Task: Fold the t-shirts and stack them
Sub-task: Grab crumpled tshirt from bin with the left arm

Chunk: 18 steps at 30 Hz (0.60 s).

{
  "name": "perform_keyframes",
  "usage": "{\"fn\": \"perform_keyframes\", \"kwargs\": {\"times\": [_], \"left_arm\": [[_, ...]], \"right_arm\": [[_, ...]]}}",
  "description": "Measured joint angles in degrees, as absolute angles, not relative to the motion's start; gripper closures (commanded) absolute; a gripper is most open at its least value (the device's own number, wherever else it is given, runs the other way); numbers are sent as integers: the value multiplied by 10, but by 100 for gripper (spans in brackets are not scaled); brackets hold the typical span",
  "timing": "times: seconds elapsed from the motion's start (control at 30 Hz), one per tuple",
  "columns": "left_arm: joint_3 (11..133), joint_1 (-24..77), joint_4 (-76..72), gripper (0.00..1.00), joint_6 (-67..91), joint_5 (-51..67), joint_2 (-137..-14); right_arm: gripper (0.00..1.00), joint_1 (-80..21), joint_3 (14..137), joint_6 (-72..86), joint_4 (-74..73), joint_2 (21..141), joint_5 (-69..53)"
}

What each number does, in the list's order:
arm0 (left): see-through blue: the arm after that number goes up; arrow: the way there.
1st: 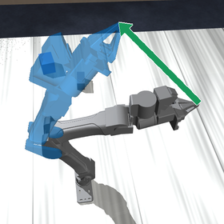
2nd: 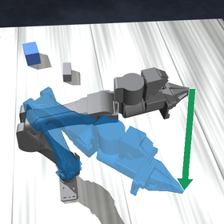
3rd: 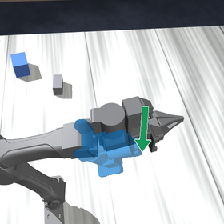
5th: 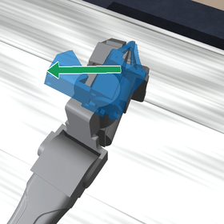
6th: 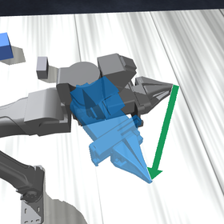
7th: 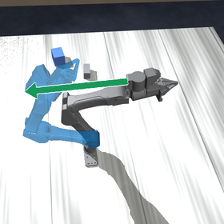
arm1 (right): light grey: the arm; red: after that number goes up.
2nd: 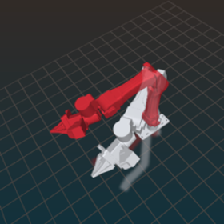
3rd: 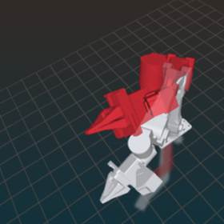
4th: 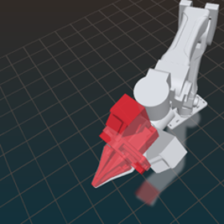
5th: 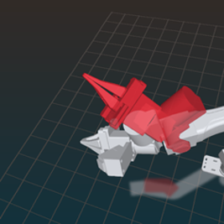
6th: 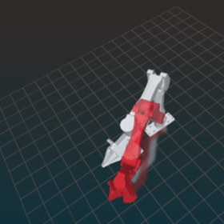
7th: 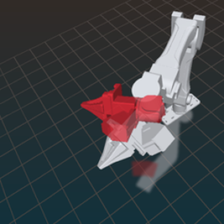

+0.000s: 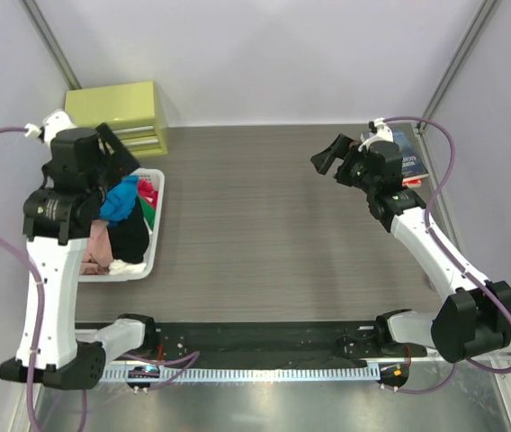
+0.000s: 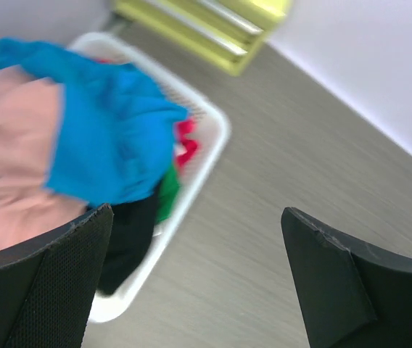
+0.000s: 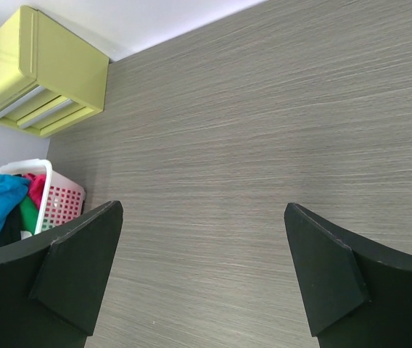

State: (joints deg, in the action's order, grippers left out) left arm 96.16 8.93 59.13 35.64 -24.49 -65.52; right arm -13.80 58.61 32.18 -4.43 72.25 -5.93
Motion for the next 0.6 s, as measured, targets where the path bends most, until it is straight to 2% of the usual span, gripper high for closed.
{"fn": "perform_keyframes", "kwargs": {"times": [0.1,0.3,0.4,0.6], "left_arm": [[946,47,642,3,369,-266,-633],[886,-56,677,14,377,-254,-632],[881,-72,664,24,381,-240,-664],[882,-108,640,25,363,-217,-742]], "right_arm": [[0,-138,586,320,-44,723,-63],[0,-138,586,318,-43,735,-77],[0,-138,586,318,-43,744,-80],[0,-138,586,316,-43,752,-81]]}}
